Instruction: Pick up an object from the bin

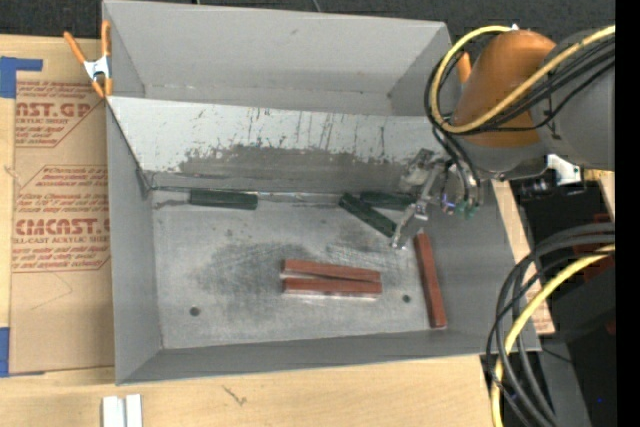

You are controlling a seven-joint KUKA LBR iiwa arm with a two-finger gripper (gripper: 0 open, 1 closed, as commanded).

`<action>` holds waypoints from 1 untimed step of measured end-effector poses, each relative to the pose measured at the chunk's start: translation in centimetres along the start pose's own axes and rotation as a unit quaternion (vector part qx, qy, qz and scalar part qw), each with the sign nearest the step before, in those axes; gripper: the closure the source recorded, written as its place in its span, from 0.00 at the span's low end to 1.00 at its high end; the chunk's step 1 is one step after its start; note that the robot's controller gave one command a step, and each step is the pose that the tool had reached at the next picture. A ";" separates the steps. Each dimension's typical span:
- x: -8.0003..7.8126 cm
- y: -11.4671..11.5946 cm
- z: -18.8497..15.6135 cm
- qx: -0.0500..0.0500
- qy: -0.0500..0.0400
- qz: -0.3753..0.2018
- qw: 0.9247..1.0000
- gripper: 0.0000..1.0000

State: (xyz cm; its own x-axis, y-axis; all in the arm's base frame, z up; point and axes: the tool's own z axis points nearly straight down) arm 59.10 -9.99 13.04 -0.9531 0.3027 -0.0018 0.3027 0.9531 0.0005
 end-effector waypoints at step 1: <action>0.4 1.8 5.3 0.001 -0.013 -0.049 0.999 0.00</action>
Offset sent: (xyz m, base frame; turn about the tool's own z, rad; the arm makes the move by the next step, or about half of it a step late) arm -0.0060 0.0008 -0.0604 0.0926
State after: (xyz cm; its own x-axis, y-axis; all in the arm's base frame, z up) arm 59.29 -8.19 7.70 -0.9777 0.2085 -0.0268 0.2086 0.9780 -0.0033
